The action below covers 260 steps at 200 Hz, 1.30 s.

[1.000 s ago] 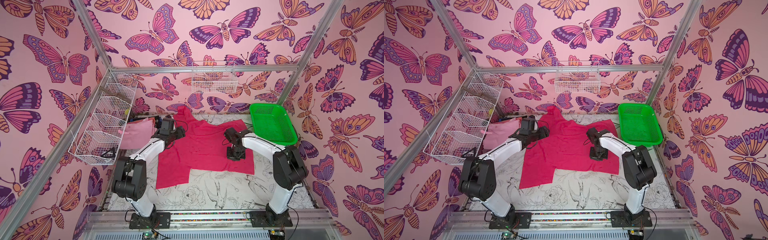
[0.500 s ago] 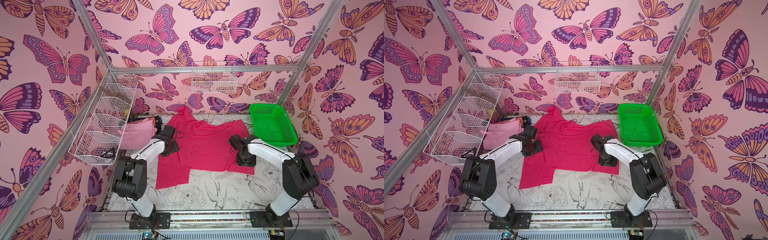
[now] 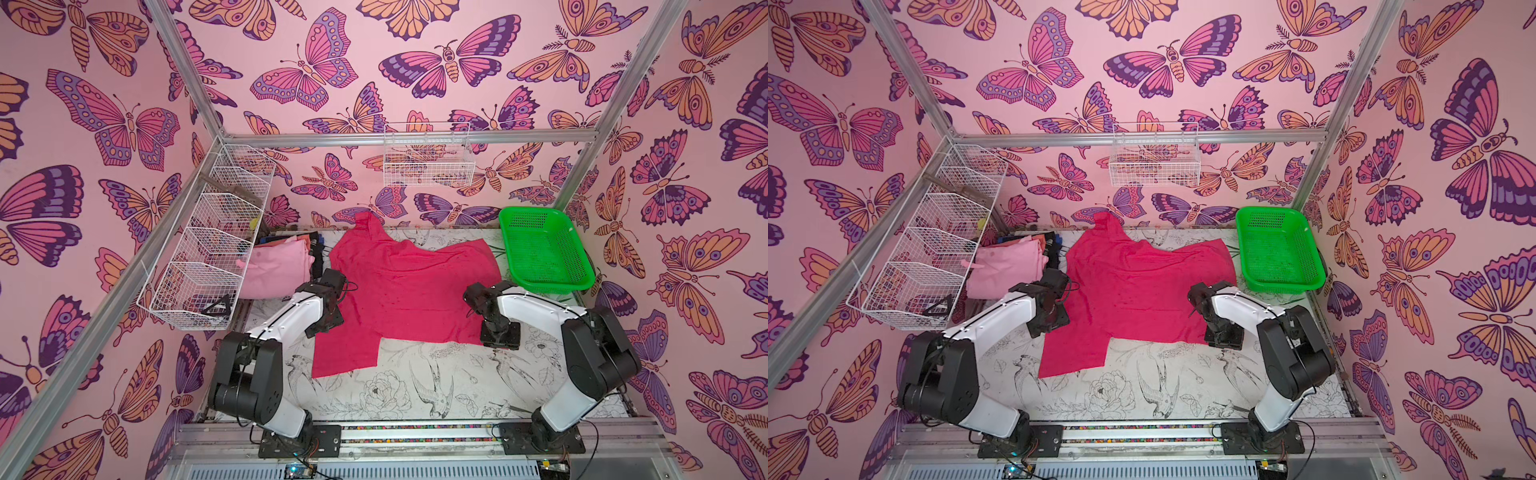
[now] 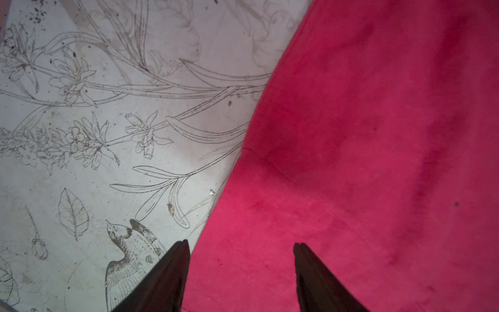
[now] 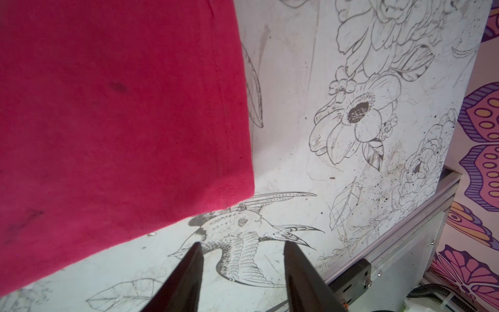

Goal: Fold and stack t-shirts
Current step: Flatten out the T-shirt at the center of the board.

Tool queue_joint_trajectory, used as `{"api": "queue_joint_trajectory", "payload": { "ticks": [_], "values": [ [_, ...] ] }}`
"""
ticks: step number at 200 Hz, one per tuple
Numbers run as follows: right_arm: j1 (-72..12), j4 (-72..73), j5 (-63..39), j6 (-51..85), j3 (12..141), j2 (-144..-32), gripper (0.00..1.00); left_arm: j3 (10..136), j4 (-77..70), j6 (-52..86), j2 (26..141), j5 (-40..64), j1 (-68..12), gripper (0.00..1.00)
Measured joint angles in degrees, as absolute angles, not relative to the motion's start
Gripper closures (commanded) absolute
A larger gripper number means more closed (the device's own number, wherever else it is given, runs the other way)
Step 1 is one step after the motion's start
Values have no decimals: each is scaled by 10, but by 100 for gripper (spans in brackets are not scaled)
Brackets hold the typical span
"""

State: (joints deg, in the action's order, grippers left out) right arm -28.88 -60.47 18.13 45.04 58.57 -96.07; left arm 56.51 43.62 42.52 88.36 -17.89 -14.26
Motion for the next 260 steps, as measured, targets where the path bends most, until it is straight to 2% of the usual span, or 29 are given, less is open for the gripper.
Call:
{"api": "queue_joint_trajectory", "payload": {
  "ticks": [119,163,213,260],
  "values": [
    [-185,-554,157,430,548,-935,49,565,397,429,938,-207,-137,37],
    [-180,-536,140,417,547,-931,49,573,347,417,956,-173,-122,39],
    [-174,-526,128,408,546,-931,49,566,291,411,959,-119,-65,40],
    [-170,-522,124,404,546,-931,49,561,264,411,981,-84,-63,48]
  ]
}}
